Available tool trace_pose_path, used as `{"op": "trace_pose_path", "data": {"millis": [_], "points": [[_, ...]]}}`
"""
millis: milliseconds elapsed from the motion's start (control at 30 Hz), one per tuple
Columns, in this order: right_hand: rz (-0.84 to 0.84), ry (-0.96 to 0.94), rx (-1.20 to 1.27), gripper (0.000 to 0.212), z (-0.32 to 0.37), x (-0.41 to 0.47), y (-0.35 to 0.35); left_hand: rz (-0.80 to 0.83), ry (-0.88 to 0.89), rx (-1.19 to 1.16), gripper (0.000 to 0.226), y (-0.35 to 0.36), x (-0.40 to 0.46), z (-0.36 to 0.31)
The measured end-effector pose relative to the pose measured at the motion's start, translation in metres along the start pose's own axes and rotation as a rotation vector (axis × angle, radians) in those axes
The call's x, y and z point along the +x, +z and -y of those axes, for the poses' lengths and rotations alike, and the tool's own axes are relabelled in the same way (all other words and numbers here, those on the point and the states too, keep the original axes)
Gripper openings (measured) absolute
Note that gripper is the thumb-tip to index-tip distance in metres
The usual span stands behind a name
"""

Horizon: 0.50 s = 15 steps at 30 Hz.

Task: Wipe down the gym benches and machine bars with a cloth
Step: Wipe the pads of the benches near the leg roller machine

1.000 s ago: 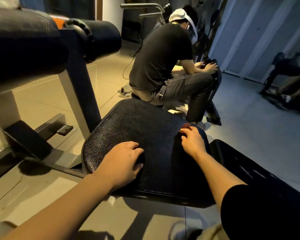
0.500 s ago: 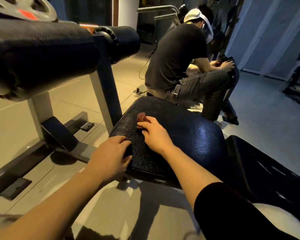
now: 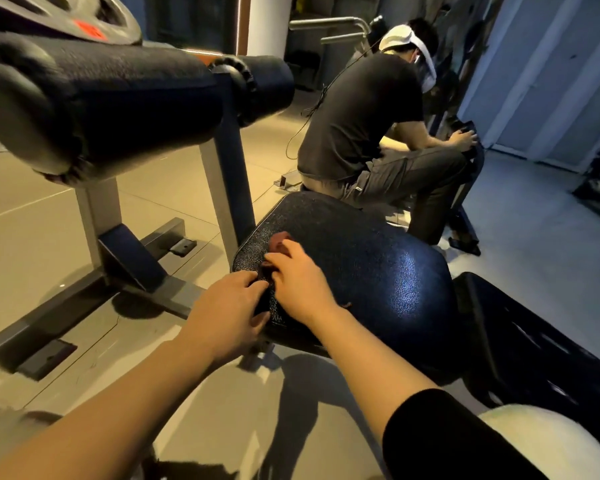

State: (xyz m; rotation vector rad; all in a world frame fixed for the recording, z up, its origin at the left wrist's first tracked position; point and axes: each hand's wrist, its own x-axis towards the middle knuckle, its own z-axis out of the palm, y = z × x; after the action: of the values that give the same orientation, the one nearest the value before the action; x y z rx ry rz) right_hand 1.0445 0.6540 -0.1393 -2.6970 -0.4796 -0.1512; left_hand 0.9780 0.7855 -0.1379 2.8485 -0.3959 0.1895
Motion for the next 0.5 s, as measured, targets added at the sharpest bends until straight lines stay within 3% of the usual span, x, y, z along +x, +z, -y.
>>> {"op": "trace_pose_path", "data": {"millis": [133,333,400,500], "points": [[0.012,-0.011,0.040,0.040,-0.016,-0.017,-0.009,0.025,0.048,0.041,0.057,0.006,0.000,-0.009],[-0.109,0.352,-0.053,0.039,-0.103,-0.068,-0.050,0.037,0.100,0.030,0.058,0.011,-0.001,-0.013],[-0.131,0.422,-0.047,0.039,-0.104,-0.073,-0.052,0.043,0.095,0.021,0.059,0.010,-0.004,-0.010],[-0.124,0.351,-0.064,0.040,-0.075,-0.067,-0.039,0.023,0.066,0.002,0.058,0.005,-0.011,-0.001]]}}
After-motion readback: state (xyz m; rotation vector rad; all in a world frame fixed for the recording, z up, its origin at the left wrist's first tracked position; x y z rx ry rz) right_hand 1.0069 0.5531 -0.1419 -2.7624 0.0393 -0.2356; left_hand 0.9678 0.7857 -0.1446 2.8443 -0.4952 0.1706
